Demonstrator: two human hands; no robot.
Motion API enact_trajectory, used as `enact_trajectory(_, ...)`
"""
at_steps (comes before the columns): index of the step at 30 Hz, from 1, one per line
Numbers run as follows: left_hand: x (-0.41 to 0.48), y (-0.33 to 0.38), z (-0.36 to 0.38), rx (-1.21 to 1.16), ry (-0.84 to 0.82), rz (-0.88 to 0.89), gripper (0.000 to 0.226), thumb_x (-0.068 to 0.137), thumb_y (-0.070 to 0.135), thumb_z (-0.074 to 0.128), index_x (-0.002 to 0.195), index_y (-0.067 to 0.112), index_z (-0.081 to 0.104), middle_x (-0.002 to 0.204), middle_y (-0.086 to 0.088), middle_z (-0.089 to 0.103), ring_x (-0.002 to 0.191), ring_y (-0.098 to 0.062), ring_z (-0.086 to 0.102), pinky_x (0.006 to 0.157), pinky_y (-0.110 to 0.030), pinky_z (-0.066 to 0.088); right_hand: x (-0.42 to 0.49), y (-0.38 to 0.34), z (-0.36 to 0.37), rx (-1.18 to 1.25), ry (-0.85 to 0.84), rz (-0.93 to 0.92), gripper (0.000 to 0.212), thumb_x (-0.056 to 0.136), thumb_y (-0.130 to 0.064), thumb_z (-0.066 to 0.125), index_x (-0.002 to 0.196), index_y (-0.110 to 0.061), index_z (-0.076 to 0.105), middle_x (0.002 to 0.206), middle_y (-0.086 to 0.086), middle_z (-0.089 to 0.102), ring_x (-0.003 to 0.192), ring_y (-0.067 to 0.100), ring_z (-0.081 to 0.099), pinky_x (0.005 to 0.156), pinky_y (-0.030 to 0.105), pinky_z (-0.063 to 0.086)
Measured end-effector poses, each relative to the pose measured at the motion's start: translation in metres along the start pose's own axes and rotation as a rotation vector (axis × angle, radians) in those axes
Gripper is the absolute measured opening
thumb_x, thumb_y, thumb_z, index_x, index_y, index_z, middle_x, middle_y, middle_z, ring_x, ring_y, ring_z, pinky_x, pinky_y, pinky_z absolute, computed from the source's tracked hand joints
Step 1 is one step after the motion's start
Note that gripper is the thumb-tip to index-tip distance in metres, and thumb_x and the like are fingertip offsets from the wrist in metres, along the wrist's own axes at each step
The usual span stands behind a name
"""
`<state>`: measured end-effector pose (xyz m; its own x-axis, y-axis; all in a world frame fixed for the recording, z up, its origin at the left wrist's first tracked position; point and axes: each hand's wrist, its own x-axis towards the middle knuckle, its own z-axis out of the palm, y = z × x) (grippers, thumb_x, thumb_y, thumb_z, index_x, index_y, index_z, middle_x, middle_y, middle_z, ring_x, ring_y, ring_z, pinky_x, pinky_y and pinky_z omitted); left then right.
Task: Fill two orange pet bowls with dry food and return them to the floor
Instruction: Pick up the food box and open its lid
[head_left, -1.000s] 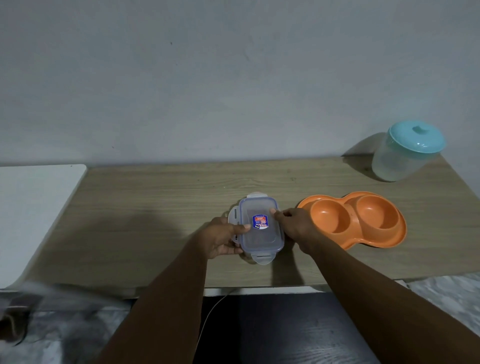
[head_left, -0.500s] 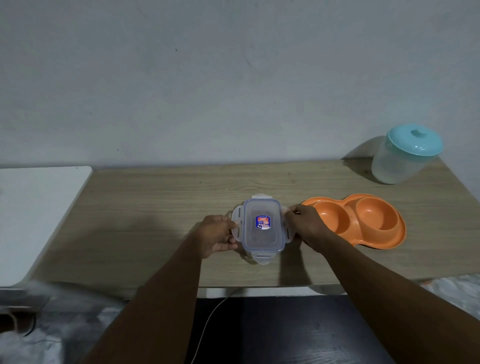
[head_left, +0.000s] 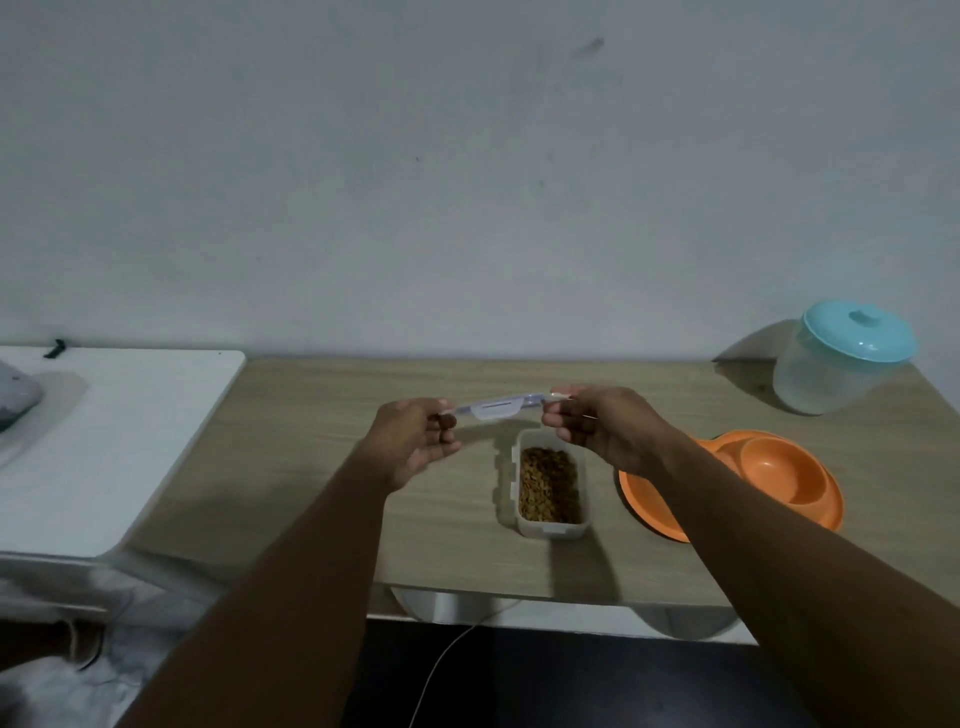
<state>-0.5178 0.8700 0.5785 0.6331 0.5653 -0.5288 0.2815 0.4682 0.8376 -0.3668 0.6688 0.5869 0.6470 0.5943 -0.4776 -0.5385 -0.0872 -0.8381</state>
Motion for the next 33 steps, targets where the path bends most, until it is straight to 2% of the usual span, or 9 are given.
enact_trajectory(4,-0.012,0.016,-0.033,-0.09,0.026,0.015,0.014,0.089,0.007,0.05,0.086,0.0,0.062,0.072,-0.012,0.061,0.06,-0.022,0.054,0.069,-0.036,0.058,0.009,0.013,0.031,-0.192,-0.014,-0.048,0.015,0.094,-0.005,0.063,0.097,0.008,0.068,0.082,0.02,0.069,0.069,0.024,0.067,0.06,0.031,0.049)
enact_trajectory(6,-0.016,0.015,-0.05,0.002,0.053,0.068,0.005,0.087,0.003,0.059,0.085,-0.001,0.062,0.073,-0.014,0.056,0.057,-0.019,0.053,0.065,-0.033,0.059,0.015,0.025,0.048,-0.449,0.05,-0.143,0.027,0.091,-0.02,0.072,0.086,0.006,0.073,0.073,0.017,0.07,0.059,0.019,0.061,0.055,0.027,0.044)
enact_trajectory(9,-0.01,0.002,-0.073,0.225,0.171,0.125,0.016,0.09,0.009,0.071,0.076,0.003,0.065,0.065,-0.012,0.054,0.048,-0.016,0.046,0.053,-0.028,0.052,0.023,0.043,0.071,-0.878,0.127,-0.249,0.035,0.085,-0.032,0.077,0.067,-0.001,0.072,0.061,0.007,0.065,0.056,0.015,0.056,0.054,0.024,0.042)
enact_trajectory(11,-0.001,-0.011,-0.084,0.351,0.266,0.136,0.022,0.086,0.016,0.077,0.068,0.008,0.067,0.061,-0.013,0.055,0.042,-0.018,0.046,0.05,-0.028,0.047,0.028,0.055,0.082,-1.027,0.133,-0.229,0.027,0.082,-0.031,0.078,0.074,-0.007,0.072,0.073,0.009,0.07,0.071,0.023,0.066,0.066,0.029,0.051)
enact_trajectory(13,0.006,-0.025,-0.088,0.41,0.328,0.11,0.023,0.078,0.023,0.082,0.062,0.012,0.069,0.058,-0.012,0.06,0.043,-0.021,0.055,0.052,-0.032,0.053,0.027,0.065,0.091,-1.167,0.16,-0.214,0.024,0.081,-0.027,0.076,0.094,-0.008,0.067,0.095,0.013,0.069,0.091,0.032,0.067,0.075,0.035,0.054)
enact_trajectory(16,0.021,-0.045,-0.086,0.479,0.376,0.062,0.026,0.065,0.036,0.079,0.067,0.012,0.073,0.069,-0.01,0.074,0.067,-0.027,0.075,0.068,-0.044,0.063,0.022,0.076,0.101,-1.438,0.171,-0.251,0.028,0.088,-0.019,0.065,0.112,-0.01,0.054,0.111,0.014,0.063,0.1,0.034,0.064,0.078,0.04,0.052)
enact_trajectory(20,0.03,-0.058,-0.071,0.507,0.366,0.047,0.011,0.077,0.014,0.077,0.067,0.014,0.072,0.075,-0.013,0.075,0.071,-0.028,0.076,0.068,-0.049,0.064,0.025,0.085,0.107,-1.75,0.168,-0.278,0.023,0.094,-0.02,0.059,0.115,-0.013,0.053,0.113,0.009,0.066,0.101,0.027,0.066,0.08,0.037,0.05)
enact_trajectory(28,0.044,-0.076,-0.062,0.606,0.351,0.051,0.023,0.087,-0.002,0.063,0.073,0.014,0.071,0.082,-0.014,0.074,0.075,-0.03,0.075,0.073,-0.046,0.064,0.037,0.094,0.105,-2.037,0.112,-0.338,0.025,0.091,-0.025,0.063,0.114,-0.017,0.059,0.111,0.006,0.066,0.105,0.024,0.057,0.085,0.036,0.042)
enact_trajectory(33,0.037,-0.069,-0.058,0.74,0.389,0.129,0.017,0.089,0.01,0.064,0.1,0.011,0.076,0.104,-0.009,0.075,0.097,-0.025,0.07,0.086,-0.022,0.049,0.038,0.096,0.097,-1.816,0.155,-0.46,0.02,0.095,-0.032,0.052,0.107,-0.018,0.06,0.107,0.007,0.068,0.102,0.027,0.056,0.077,0.038,0.038)
